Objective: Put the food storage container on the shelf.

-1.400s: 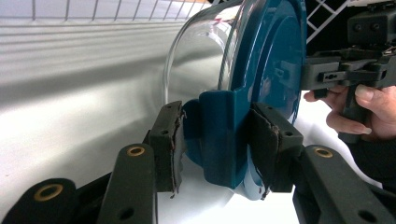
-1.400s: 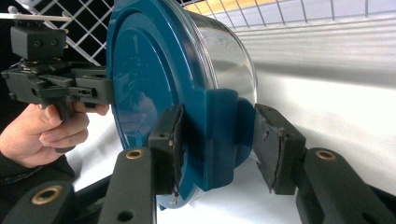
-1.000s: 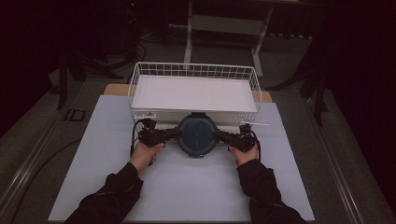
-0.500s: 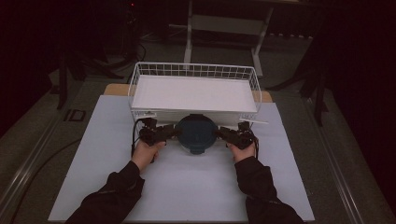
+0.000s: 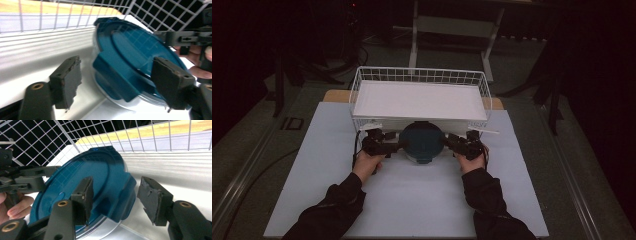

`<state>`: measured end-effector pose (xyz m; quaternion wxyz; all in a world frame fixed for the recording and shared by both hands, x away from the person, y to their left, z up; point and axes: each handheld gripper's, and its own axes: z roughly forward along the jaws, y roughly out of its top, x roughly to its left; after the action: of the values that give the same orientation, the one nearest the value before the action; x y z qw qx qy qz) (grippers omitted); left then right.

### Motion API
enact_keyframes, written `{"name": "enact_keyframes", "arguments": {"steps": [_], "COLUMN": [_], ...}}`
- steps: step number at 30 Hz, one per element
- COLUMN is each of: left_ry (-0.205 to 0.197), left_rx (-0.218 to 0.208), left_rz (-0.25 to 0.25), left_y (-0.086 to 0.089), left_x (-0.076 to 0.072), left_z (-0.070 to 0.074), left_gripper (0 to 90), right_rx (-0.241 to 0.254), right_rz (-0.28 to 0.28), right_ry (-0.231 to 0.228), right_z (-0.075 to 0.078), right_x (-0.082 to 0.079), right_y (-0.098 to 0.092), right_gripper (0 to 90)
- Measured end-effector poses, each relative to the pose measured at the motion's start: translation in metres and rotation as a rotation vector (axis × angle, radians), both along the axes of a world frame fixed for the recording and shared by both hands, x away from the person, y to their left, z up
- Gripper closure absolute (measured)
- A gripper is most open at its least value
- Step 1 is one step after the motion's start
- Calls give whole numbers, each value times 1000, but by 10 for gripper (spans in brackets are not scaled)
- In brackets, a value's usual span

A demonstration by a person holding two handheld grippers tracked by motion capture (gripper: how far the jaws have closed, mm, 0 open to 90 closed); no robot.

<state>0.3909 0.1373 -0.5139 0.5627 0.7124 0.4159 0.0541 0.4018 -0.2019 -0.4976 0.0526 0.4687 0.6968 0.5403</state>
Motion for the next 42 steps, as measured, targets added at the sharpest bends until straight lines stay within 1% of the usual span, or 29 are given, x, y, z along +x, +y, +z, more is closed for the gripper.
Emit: {"name": "enact_keyframes", "arguments": {"steps": [1,3,4,5,6,7,9,10,11,12,13,16,17,18,20,22,24,25,26,27,28,30,32,35,38,40,42], "left_ry": [-2,-27,-17,-2,-8,-17,-28,-28,-28,-33,-35,-26,-31,-31,-22,-11,-14,-11,-10,-13,-16,-26,-31,-47,-45,-54,-57], "left_rx": [-14,-31,-43,-44,-30,-9,13,15,15,15,20,29,47,53,55,57,81,91,92,86,88,80,97,107,97,95,86], "left_rz": [1,-15,-25,-33,-50,-63,-73,-81,-81,-96,-98,-128,-134,-146,-152,-167,-181,-187,-192,-195,-200,-200,-196,-189,-183,-178,-173], "left_y": [0,2,2,1,1,1,1,2,2,5,6,7,7,7,8,10,11,12,13,15,16,20,23,28,34,39,43], "left_x": [-2,-4,-6,-9,-10,-13,-19,-21,-21,-27,-29,-37,-41,-44,-50,-57,-64,-68,-72,-76,-80,-88,-96,-106,-113,-118,-123], "left_z": [1,4,5,7,9,11,14,16,16,20,21,24,25,26,27,29,32,34,35,37,39,43,47,52,53,53,50], "left_gripper": [143,120,78,49,17,13,12,12,8,8,7,7,7,7,7,7,7,7,7,7,7,7,7,7,7,7,7], "right_rx": [-1,-12,-14,-11,-7,-5,-24,-33,-33,-37,-55,-94,-108,-117,-126,-114,-107,-113,-119,-120,-123,-129,-138,-143,-144,-145,-153], "right_rz": [0,7,11,13,17,22,39,47,47,55,73,91,92,98,105,116,128,133,137,144,146,163,176,194,213,227,242], "right_ry": [10,-14,-22,-14,-16,-15,-21,-29,-29,-32,-52,-74,-81,-85,-91,-83,-75,-78,-79,-74,-70,-70,-71,-66,-63,-70,-70], "right_z": [2,4,5,6,6,7,10,12,12,14,18,22,23,24,26,27,28,28,28,28,28,27,26,25,24,23,23], "right_x": [-3,-7,-9,-12,-15,-18,-25,-29,-29,-32,-41,-50,-53,-57,-63,-68,-72,-74,-76,-78,-80,-83,-86,-89,-91,-93,-94], "right_y": [0,0,-1,-1,-1,-1,0,0,0,1,1,3,4,5,7,9,11,13,15,16,17,21,25,30,35,38,41], "right_gripper": [442,437,437,437,438,438,440,442,442,447,463,504,522,543,566,588,604,617,640,673,694,744,770,808,851,890,898]}}
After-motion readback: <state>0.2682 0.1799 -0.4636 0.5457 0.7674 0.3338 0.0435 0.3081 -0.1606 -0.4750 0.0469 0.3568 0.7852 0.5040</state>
